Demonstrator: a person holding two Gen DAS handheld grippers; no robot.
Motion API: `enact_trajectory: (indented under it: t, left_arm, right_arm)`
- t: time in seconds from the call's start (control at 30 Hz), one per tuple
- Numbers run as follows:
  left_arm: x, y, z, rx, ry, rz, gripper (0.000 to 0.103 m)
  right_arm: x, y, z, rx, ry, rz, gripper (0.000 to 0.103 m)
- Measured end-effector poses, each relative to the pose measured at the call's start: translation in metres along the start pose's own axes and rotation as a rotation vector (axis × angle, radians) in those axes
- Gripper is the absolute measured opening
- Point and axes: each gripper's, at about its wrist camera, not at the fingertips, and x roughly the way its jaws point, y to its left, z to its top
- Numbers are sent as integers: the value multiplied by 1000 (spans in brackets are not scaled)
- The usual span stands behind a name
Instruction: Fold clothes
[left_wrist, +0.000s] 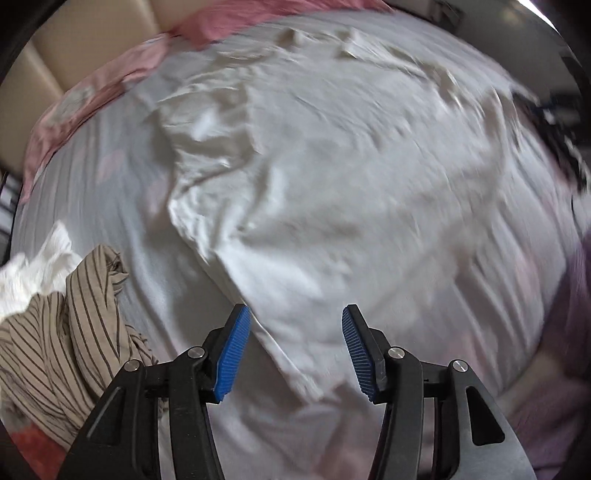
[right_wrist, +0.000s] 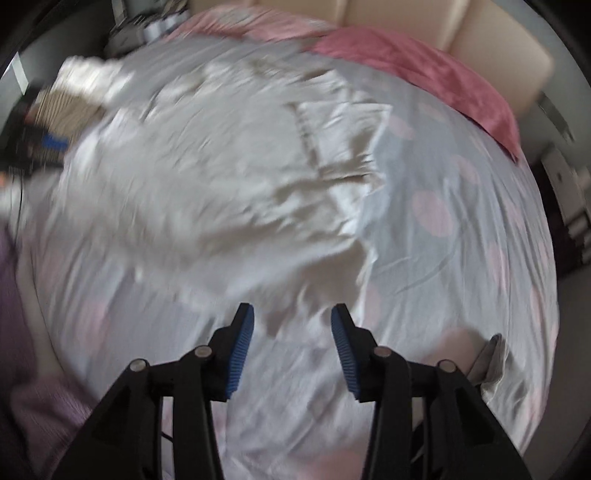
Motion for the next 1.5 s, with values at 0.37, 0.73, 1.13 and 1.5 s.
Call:
enact_trajectory:
  t: [0.37, 0.73, 1.13, 1.5]
  left_arm:
    - [34, -47, -28, 257, 167, 43, 54]
    - [50, -49, -35, 287, 200, 66, 53]
    - [47, -50, -24, 283, 170, 123, 9]
    - [45, -40, -29, 233, 125, 124, 8]
  right_arm:
    - [35, 58, -22, -249, 126, -46, 43]
    - [42, 55, -34, -266, 110, -88, 42]
    - [47, 77, -50, -607, 95, -354, 43]
    - [87, 92, -64, -916, 18, -608, 40]
